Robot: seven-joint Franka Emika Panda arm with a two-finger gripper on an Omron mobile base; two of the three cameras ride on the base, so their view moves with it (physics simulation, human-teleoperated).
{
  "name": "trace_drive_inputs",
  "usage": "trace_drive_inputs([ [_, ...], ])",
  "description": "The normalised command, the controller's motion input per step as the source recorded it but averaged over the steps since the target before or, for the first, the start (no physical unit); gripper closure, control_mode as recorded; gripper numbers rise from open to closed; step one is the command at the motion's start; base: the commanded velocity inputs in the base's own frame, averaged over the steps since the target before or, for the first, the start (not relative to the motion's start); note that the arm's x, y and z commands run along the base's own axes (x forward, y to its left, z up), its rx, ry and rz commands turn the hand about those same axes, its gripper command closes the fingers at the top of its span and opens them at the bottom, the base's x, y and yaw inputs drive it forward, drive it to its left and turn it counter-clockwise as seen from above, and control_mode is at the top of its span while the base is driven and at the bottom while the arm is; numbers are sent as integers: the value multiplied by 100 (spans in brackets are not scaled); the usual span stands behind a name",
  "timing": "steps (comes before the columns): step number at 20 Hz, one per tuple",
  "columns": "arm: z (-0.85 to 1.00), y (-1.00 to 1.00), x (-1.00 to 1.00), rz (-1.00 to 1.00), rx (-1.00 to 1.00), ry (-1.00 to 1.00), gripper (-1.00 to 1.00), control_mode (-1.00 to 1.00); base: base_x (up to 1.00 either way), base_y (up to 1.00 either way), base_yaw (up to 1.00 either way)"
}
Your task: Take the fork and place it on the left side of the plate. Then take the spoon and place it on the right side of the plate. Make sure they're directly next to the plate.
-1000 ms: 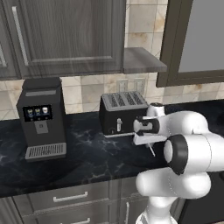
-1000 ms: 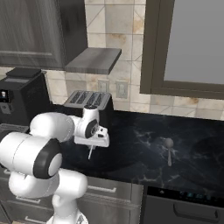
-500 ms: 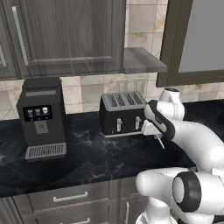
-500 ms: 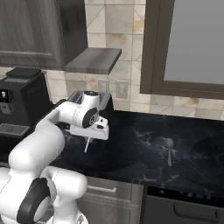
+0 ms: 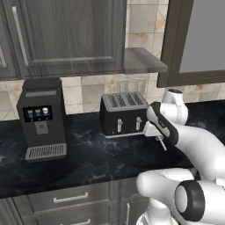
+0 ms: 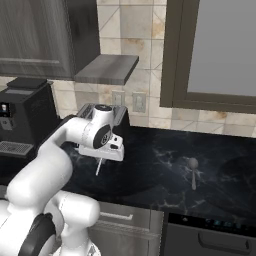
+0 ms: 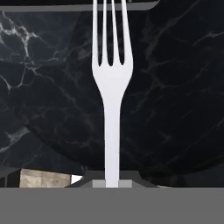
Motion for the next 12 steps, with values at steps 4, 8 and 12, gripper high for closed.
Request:
trace_drive_inputs([
  [4,0,0,0,0,0,0,100,100,-11,0,0],
  [8,0,0,0,0,0,0,100,100,-93,0,-2],
  [12,0,0,0,0,0,0,100,100,-89,0,8],
])
